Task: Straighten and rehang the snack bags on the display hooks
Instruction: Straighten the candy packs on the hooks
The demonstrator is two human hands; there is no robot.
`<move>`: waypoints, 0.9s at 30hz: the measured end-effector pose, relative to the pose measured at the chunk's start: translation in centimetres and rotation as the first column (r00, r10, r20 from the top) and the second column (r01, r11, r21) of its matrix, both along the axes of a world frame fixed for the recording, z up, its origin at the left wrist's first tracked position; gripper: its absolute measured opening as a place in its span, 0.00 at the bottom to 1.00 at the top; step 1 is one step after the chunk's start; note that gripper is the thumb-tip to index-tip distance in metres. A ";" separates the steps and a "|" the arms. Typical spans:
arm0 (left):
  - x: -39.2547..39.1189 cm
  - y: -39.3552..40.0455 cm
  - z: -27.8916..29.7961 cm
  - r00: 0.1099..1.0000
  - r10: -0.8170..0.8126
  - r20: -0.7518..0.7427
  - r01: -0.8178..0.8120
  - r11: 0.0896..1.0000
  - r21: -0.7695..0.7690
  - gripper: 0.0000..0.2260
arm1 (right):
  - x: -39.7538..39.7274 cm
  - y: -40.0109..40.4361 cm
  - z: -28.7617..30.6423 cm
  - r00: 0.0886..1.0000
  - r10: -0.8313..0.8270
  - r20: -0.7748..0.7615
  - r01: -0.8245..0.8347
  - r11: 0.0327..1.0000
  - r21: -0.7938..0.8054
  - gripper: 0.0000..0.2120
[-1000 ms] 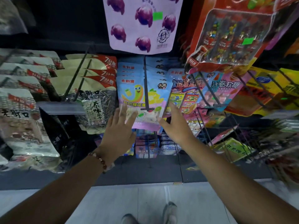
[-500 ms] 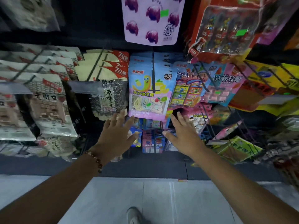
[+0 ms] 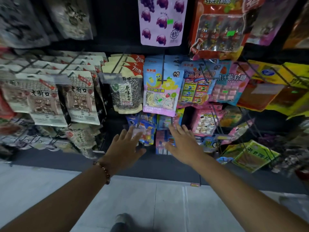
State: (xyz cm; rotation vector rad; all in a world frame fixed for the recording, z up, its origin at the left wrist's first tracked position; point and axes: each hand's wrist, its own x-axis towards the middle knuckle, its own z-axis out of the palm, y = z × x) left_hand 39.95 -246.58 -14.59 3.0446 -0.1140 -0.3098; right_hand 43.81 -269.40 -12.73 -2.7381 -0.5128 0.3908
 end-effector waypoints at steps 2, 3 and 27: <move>-0.3 0.6 0.2 1.000 0.006 0.009 -0.006 1.000 0.019 0.31 | -0.6 0.4 0.3 1.000 0.001 -0.002 -0.001 1.000 -0.011 0.35; -0.2 1.0 0.4 1.000 0.002 0.019 -0.002 1.000 0.023 0.31 | -0.8 0.6 0.5 1.000 -0.005 -0.009 0.005 1.000 -0.010 0.35; 2.2 18.2 -3.7 0.973 -0.217 -0.074 0.215 0.976 -0.037 0.32 | -2.2 19.9 -4.7 0.969 -0.188 -0.158 0.191 0.982 0.004 0.35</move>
